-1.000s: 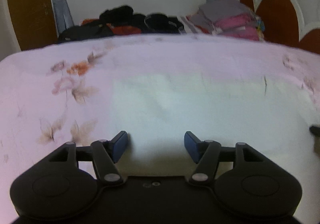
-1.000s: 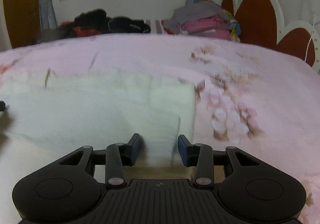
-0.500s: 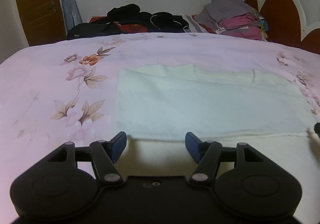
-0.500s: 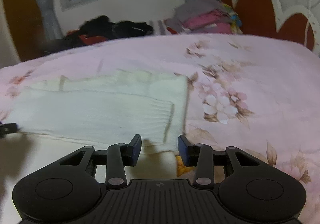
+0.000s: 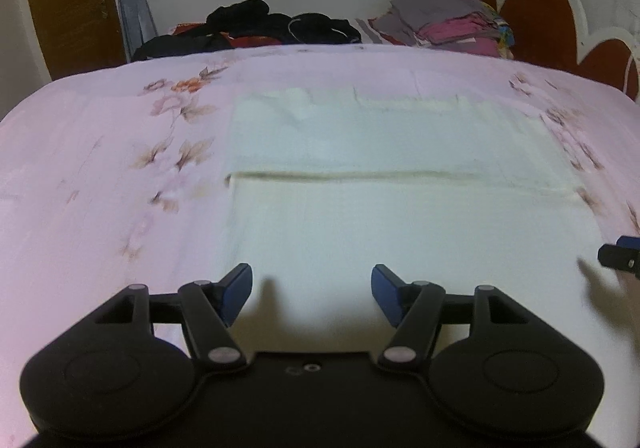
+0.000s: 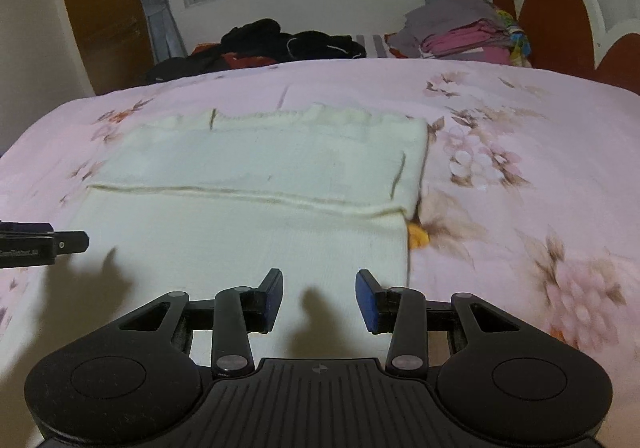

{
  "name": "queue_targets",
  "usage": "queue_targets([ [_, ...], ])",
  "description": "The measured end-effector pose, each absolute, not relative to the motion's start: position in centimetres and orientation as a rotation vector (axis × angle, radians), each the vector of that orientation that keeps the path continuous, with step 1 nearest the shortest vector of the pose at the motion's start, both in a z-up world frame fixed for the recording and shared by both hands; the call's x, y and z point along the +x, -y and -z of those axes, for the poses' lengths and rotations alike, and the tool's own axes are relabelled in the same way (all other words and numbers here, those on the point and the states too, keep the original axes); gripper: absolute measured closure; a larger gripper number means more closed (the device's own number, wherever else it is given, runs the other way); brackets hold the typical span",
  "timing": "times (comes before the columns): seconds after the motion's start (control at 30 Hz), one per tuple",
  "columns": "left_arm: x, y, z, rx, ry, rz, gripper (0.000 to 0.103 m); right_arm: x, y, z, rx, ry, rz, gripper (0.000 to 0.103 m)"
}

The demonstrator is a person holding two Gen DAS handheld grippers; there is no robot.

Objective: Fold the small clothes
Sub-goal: 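Move both open grippers over the sweater hem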

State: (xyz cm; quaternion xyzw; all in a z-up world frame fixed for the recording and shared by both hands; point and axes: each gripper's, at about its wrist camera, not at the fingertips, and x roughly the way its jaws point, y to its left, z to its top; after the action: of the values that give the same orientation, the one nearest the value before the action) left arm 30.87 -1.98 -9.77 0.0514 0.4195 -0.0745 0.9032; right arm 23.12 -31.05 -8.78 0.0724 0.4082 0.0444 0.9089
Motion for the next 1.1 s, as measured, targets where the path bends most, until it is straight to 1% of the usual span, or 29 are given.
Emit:
queue_targets([
  [0.3,24.4,-1.1,10.3,0.117,-0.890,0.233,0.038,15.6,28.5,8.7,0.165,-0.875,-0.039,0.063],
  [0.4,22.6,-2.2,10.5,0.117,-0.904,0.248,0.036,13.5,27.6,8.9,0.168,-0.890,-0.019,0.063],
  [0.57,20.2,-4.4,10.8,0.088,-0.926,0.244,0.035,10.2,27.3,9.0,0.173,-0.908,0.021,0.063],
  [0.8,17.6,-6.0,11.0,0.066,-0.955,0.249,0.035,6.7,27.3,9.0,0.171,-0.930,0.059,0.063],
  [1.1,14.4,-7.1,11.3,0.024,-0.989,0.239,0.031,3.2,27.8,9.0,0.182,-0.959,0.088,0.063],
])
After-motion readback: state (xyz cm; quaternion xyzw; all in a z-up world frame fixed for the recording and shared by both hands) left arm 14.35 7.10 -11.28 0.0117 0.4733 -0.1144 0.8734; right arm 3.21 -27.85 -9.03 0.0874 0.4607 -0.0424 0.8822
